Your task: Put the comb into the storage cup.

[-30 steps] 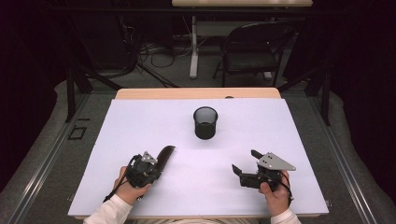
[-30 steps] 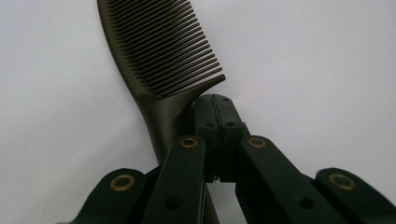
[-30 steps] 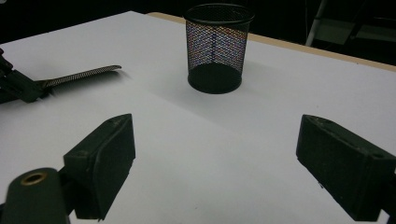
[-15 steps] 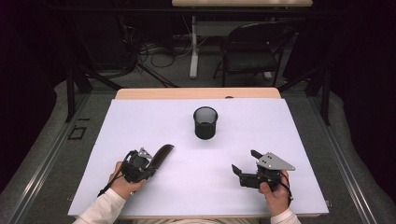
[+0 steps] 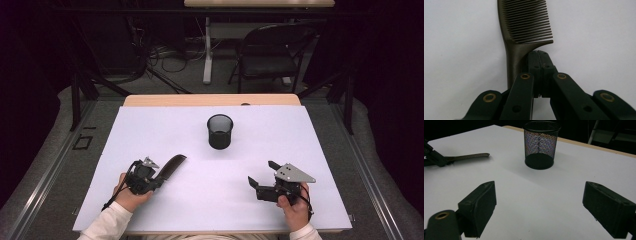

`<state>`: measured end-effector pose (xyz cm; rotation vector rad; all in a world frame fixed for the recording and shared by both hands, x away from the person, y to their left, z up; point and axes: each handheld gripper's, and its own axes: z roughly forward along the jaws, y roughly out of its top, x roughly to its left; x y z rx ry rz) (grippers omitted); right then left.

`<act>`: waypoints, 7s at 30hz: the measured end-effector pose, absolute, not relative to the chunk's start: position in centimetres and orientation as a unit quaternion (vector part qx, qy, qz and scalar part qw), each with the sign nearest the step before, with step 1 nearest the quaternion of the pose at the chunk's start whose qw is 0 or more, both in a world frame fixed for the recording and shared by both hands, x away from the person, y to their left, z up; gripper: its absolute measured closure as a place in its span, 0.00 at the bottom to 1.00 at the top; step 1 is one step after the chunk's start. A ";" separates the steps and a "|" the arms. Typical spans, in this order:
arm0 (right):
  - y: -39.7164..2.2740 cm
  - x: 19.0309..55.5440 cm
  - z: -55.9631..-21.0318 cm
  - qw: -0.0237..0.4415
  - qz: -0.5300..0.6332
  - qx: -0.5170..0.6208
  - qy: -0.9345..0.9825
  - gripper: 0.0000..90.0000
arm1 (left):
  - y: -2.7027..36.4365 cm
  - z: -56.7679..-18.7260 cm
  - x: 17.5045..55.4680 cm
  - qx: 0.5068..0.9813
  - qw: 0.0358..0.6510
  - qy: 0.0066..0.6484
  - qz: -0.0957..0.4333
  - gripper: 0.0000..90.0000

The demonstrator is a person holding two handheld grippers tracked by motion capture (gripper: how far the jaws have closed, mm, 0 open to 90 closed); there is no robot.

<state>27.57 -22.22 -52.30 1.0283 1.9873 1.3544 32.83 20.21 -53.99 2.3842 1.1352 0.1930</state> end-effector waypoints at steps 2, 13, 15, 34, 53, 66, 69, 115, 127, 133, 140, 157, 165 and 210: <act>-22.2 27.6 -52.3 0.260 0.499 0.380 0.734 0.13 | 20.3 -54.0 32.8 0.872 0.243 0.418 0.076 1.00; -22.2 27.6 -52.3 0.260 0.499 0.379 0.735 0.13 | 20.7 -54.1 32.7 0.866 0.255 0.423 0.070 1.00; -22.3 27.6 -52.3 0.261 0.499 0.379 0.735 0.13 | 20.7 -54.0 32.5 0.866 0.258 0.423 0.070 0.99; -22.3 27.6 -52.2 0.259 0.499 0.379 0.735 0.13 | 21.2 -51.9 31.1 0.849 0.305 0.423 0.085 0.73; -22.5 27.5 -52.2 0.259 0.502 0.379 0.733 0.14 | 23.3 -50.4 30.7 0.827 0.380 0.393 0.133 0.41; -22.4 27.5 -52.2 0.260 0.500 0.376 0.735 0.14 | 24.0 -49.7 30.8 0.804 0.422 0.399 0.127 0.18; -22.4 27.5 -52.2 0.260 0.501 0.376 0.735 0.14 | 24.4 -49.5 30.7 0.799 0.428 0.403 0.126 0.17; -22.4 27.5 -52.2 0.259 0.498 0.374 0.738 0.14 | 26.2 -48.1 30.1 0.825 0.339 0.434 0.122 0.01; -22.3 27.5 -52.3 0.259 0.496 0.374 0.739 0.14 | 26.2 -48.8 29.7 0.829 0.323 0.442 0.111 0.03; -22.3 27.5 -52.3 0.259 0.496 0.372 0.741 0.15 | 26.0 -49.3 29.4 0.835 0.314 0.441 0.100 0.04; -22.2 27.5 -52.3 0.259 0.498 0.371 0.740 0.15 | 25.6 -50.1 29.3 0.845 0.294 0.435 0.103 0.06; -22.1 27.5 -52.4 0.256 0.494 0.371 0.744 0.15 | 24.6 -51.0 29.9 0.855 0.268 0.434 0.095 0.29; -21.8 27.6 -52.5 0.256 0.491 0.370 0.746 0.15 | 24.2 -51.0 30.6 0.858 0.255 0.435 0.098 0.35; -21.8 27.6 -52.6 0.256 0.487 0.368 0.750 0.15 | 22.6 -52.9 32.0 0.881 0.176 0.434 0.062 0.76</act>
